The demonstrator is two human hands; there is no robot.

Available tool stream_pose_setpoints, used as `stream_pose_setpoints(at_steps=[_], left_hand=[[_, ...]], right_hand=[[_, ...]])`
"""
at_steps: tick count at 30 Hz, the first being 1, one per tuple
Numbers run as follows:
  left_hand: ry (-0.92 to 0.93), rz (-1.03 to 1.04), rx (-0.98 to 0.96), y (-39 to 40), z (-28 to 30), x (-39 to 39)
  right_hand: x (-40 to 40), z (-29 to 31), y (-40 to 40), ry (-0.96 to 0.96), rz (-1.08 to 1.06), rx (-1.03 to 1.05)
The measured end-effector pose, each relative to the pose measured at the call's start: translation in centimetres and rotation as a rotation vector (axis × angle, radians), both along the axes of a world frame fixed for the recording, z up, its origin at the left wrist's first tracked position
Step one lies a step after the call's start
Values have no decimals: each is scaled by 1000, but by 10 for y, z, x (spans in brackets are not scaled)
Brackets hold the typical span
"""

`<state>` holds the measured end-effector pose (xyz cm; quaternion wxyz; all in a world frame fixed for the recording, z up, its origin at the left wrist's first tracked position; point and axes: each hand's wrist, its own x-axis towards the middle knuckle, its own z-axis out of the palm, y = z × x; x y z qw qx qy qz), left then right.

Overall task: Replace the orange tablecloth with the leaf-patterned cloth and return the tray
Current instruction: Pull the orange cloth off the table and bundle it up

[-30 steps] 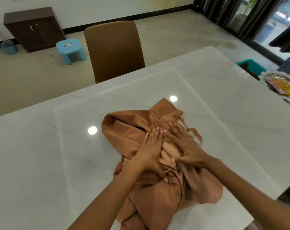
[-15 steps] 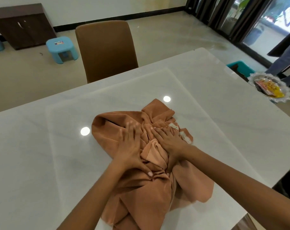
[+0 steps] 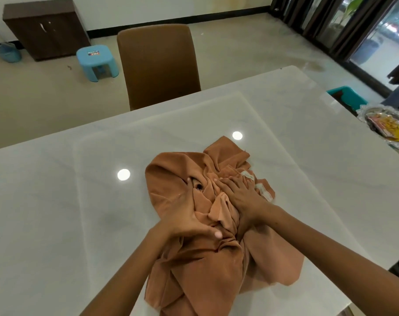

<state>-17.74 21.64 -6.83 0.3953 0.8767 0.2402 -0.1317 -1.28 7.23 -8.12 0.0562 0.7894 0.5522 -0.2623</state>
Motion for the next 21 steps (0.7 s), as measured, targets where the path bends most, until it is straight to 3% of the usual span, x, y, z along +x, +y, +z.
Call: stream_pose_setpoints(at_steps=[2,4,13,18,21], left_hand=[[4,-122,-23,-12,0,-11],[-11,-198,83,-22,-6,-21],[3,-52,370,-61,-22,-28],[-126,-132,526,-47,-24,-15],[-96,-225,543,-31,-25,-3]], right_hand=[[0,2,-1,16,3,10],[-1,1,-2,25,12,16],[-10,7,5,-88,37,-27],[-12,12,5,-59,72,-101],[-10,20,5,-14,92,-174]])
